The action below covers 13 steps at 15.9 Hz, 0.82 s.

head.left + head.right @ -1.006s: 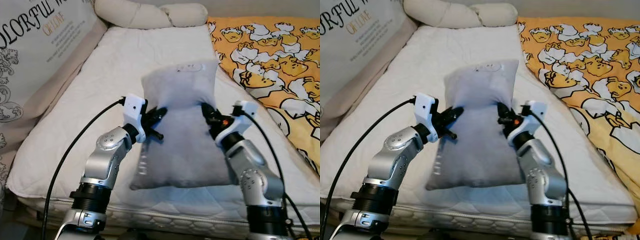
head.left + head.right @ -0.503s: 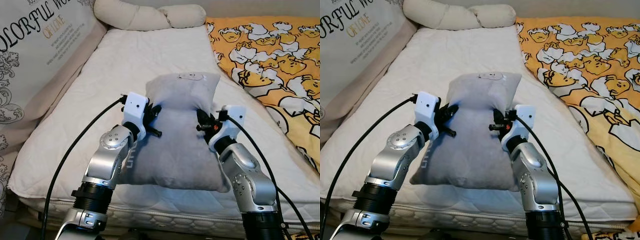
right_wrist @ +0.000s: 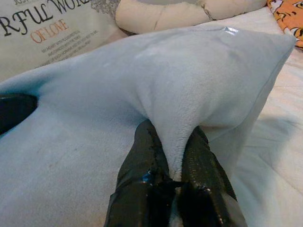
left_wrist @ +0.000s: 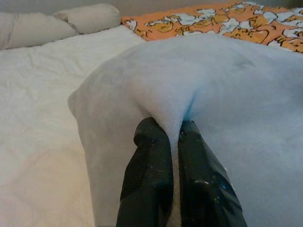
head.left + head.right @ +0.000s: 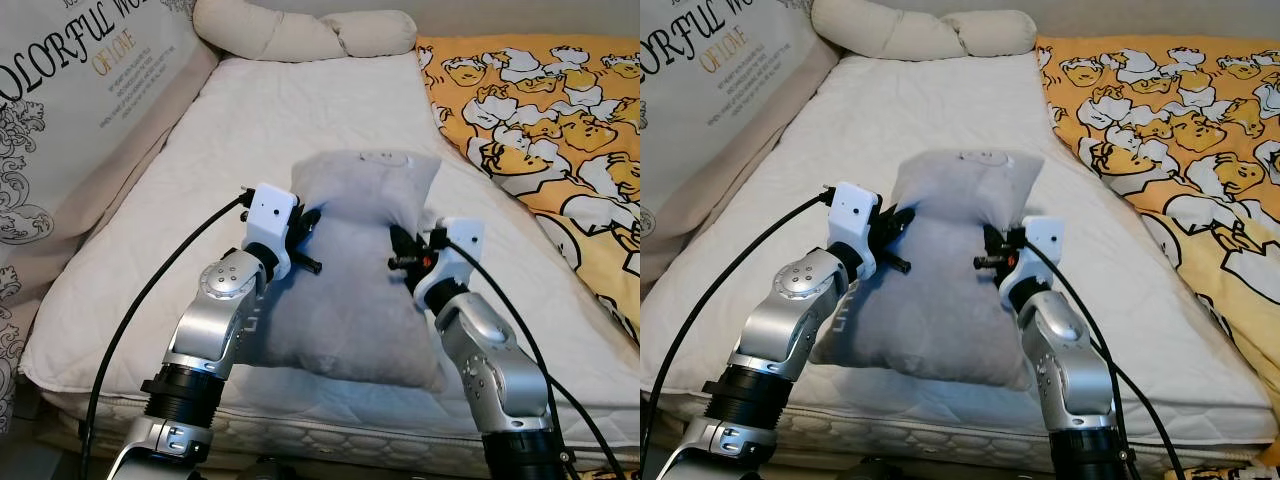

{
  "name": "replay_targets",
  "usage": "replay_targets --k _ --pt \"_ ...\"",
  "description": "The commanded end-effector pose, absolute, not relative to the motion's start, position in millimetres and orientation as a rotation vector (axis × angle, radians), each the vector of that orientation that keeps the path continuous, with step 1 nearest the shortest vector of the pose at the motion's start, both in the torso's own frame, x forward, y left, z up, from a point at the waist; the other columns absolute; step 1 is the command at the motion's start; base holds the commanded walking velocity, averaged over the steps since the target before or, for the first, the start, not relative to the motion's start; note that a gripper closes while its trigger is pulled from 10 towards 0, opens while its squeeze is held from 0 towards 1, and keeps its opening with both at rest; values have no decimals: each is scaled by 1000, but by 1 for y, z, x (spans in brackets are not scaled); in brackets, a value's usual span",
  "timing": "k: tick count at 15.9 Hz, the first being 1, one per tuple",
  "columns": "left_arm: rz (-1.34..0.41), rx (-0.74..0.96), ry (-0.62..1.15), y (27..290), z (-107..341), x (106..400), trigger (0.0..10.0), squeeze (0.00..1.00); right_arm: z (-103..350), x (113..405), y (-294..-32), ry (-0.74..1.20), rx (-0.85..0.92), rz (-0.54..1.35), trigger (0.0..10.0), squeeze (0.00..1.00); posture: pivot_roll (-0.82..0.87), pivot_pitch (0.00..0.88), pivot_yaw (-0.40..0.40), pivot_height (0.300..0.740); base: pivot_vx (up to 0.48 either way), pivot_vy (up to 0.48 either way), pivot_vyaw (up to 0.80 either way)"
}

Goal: Clean up the room

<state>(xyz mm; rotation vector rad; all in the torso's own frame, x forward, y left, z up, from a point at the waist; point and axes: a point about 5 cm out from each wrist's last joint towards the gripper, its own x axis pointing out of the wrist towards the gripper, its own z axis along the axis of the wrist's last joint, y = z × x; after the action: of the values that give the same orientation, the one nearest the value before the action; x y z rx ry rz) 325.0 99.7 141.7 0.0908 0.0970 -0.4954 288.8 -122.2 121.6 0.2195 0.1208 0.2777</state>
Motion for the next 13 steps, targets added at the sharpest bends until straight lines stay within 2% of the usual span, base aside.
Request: replay_targets --k 1,13 --pt "-431 110 49 111 154 327 10000 0 128 287 -130 84 210 222 10000 0 -66 0 91 740 0 382 0" --pt "-429 141 59 113 154 326 10000 0 126 284 -131 93 220 194 10000 0 -72 0 91 740 0 383 0"
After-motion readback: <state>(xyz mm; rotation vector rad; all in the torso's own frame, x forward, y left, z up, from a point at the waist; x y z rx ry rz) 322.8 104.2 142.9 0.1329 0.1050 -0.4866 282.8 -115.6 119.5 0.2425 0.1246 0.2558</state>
